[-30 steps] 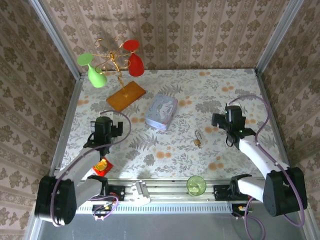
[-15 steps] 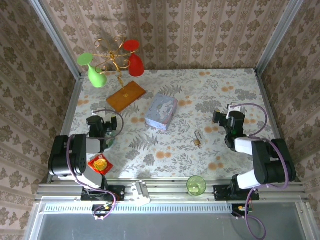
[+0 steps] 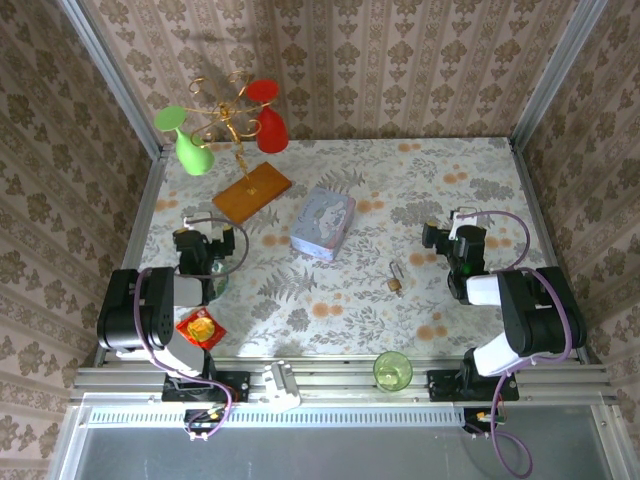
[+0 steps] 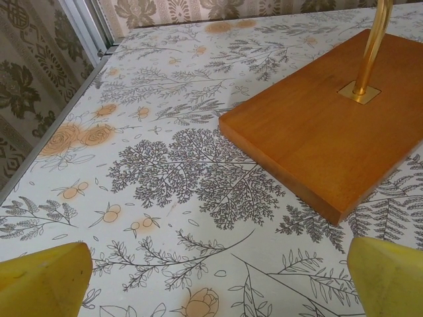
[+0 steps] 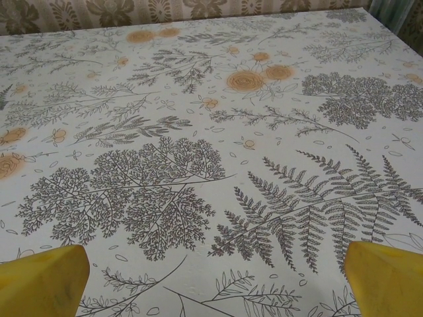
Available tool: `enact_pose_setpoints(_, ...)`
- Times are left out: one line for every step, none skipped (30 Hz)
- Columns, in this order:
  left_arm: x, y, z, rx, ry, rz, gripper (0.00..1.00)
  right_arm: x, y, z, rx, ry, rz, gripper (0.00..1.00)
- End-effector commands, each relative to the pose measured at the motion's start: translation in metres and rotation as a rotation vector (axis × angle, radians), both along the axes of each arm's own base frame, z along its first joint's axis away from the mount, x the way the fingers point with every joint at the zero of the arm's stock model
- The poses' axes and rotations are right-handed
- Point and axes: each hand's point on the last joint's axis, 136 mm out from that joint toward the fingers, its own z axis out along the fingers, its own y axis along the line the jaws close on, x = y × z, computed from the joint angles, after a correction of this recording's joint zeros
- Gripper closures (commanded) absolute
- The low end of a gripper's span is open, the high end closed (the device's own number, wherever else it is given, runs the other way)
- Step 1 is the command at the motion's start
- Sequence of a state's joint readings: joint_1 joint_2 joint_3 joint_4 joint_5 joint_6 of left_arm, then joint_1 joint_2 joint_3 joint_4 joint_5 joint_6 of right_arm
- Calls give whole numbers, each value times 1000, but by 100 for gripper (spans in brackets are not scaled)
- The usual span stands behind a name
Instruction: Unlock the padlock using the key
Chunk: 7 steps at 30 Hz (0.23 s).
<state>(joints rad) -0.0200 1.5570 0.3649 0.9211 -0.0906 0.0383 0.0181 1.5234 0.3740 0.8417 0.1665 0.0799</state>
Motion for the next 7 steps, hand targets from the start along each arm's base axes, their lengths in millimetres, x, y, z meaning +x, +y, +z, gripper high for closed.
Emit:
enact_pose_setpoints(6, -1, 11, 11, -37, -1, 0, 11, 11, 13, -20, -36, 60, 0)
enact_pose_setpoints(6, -1, 11, 11, -37, 0, 0, 12, 16, 13, -19, -32, 88, 0)
enact_pose_setpoints(6, -1, 11, 10, -37, -1, 0, 12, 16, 11, -16, -26, 92, 0)
enact_pose_setpoints(6, -1, 11, 10, -38, 0, 0, 14, 16, 11, -13, -28, 95, 0)
enact_pose_setpoints(6, -1, 11, 11, -37, 0, 0, 12, 15, 12, -11, -28, 95, 0)
enact_pose_setpoints(6, -1, 10, 11, -35, 1, 0, 12, 15, 12, -11, -32, 95, 0)
enact_pose_setpoints(6, -1, 11, 12, -36, 0, 0, 12, 15, 12, -11, -32, 95, 0)
